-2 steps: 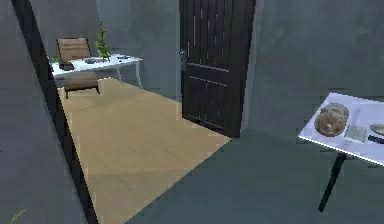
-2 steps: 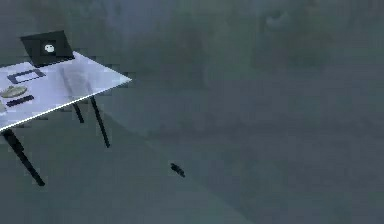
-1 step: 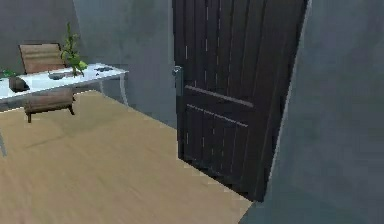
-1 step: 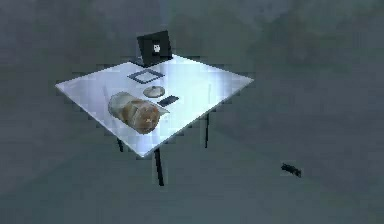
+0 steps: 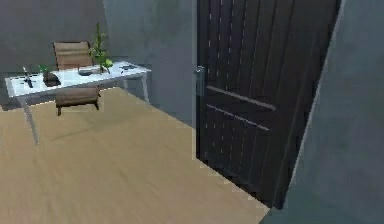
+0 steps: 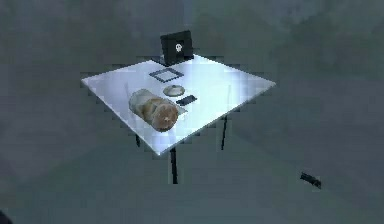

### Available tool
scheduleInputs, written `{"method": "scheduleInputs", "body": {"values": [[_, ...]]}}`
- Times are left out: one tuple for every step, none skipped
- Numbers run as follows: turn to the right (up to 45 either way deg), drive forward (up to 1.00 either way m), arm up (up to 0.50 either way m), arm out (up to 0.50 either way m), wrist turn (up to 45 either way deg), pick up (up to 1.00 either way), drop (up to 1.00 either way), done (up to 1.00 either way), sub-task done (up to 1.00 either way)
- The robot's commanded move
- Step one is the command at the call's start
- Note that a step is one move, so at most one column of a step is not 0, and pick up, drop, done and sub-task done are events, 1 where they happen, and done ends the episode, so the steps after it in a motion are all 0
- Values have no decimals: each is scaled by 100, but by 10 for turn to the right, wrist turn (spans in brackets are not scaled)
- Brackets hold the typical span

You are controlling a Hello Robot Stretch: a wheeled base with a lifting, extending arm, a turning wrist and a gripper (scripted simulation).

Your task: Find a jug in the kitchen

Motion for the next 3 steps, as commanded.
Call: {"method": "scheduleInputs", "body": {"values": [[0,30,0,0,0,0,0,0,0],[-450,0,0,0,0,0,0,0,0],[0,100,0,0,0,0,0,0,0]]}}
